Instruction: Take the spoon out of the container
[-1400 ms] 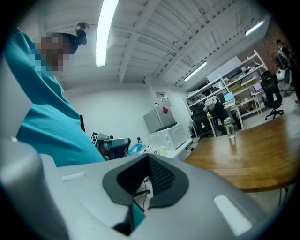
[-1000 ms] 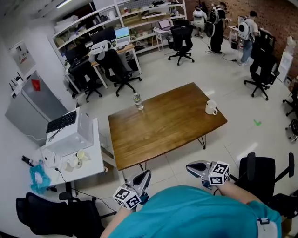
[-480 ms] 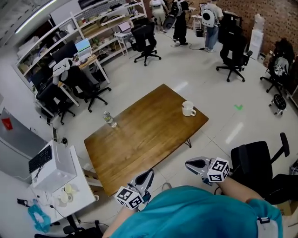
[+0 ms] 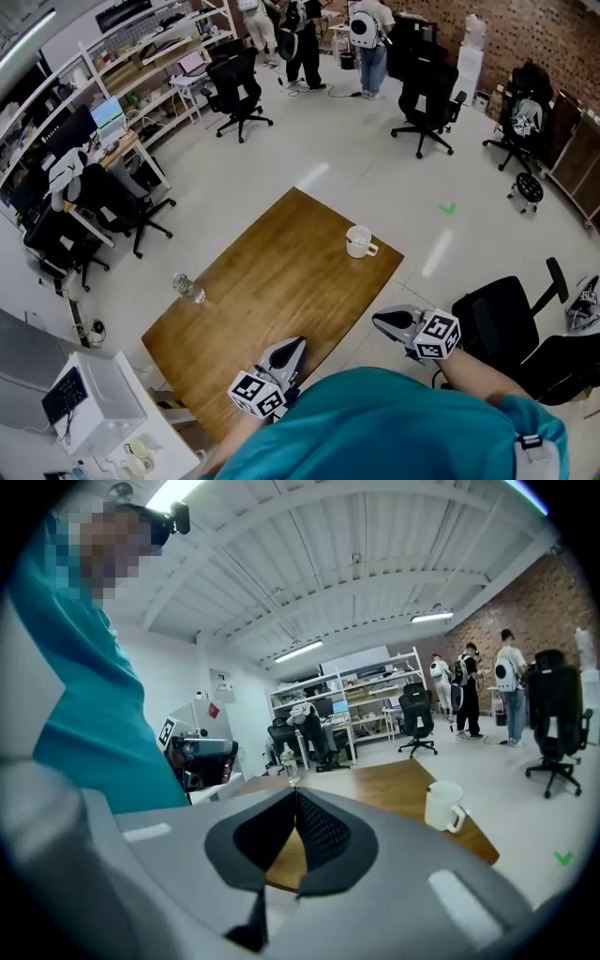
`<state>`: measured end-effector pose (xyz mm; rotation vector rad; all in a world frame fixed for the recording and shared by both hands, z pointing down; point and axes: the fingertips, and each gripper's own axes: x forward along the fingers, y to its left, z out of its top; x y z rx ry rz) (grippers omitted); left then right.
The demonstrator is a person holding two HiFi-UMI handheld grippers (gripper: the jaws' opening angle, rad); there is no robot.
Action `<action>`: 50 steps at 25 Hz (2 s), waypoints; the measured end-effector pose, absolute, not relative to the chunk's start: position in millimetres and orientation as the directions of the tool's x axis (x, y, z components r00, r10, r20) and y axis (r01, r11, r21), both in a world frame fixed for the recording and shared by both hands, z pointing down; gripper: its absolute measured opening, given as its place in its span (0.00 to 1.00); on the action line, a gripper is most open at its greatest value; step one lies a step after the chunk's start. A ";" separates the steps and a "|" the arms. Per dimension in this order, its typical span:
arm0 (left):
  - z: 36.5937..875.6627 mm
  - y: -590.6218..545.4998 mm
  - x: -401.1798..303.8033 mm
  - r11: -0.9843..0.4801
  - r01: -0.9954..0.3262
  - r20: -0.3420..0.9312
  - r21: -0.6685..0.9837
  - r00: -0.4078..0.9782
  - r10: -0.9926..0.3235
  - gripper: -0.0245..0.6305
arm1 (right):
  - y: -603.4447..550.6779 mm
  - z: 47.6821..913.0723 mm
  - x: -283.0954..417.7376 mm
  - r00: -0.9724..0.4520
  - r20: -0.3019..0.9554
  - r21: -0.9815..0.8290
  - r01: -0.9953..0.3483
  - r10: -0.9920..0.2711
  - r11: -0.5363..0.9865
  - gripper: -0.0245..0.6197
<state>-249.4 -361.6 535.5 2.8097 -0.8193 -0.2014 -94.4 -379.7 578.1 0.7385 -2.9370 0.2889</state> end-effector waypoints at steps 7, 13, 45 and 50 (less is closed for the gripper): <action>562.4 -455.3 -240.8 -0.756 -0.612 -0.031 0.230 0.772 -0.635 0.04 | -504.9 616.6 -64.2 -0.874 0.178 -0.048 -0.466 -0.451 0.884 0.17; 599.2 -534.9 -196.6 -0.640 -0.714 0.007 0.283 0.669 -0.743 0.04 | -631.3 698.3 -36.4 -0.880 0.263 0.031 -0.402 -0.395 0.915 0.28; 637.9 -634.9 -203.8 -0.647 -0.704 0.076 0.294 0.692 -0.718 0.04 | -761.2 734.4 -73.3 -0.807 0.331 0.123 -0.477 -0.489 0.870 0.11; 646.9 -595.6 -163.0 -0.607 -0.745 0.049 0.278 0.642 -0.765 0.04 | -697.2 660.8 -20.7 -0.935 0.063 -0.085 -0.353 -0.348 0.932 0.11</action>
